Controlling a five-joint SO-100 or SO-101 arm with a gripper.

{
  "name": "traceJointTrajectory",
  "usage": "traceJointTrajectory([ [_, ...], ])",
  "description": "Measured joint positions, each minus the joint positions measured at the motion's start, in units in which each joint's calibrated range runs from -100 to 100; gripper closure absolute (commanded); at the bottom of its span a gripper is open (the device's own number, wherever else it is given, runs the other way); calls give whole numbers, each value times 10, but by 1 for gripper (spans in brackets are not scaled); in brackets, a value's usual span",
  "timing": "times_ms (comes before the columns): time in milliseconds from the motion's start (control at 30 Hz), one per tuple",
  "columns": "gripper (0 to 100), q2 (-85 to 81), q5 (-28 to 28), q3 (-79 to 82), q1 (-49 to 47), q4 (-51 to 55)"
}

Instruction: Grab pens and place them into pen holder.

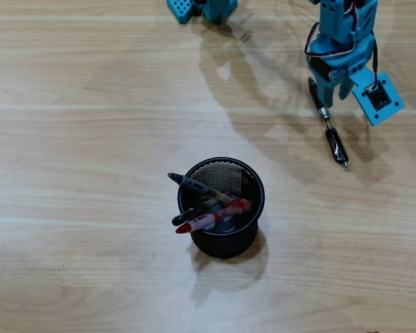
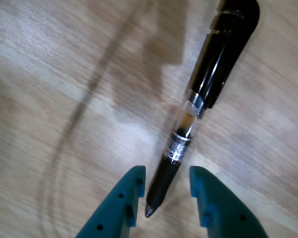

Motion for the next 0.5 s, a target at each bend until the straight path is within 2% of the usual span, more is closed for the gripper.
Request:
traceJointTrajectory([
  [500,86,95,-1,-16,1,-35],
])
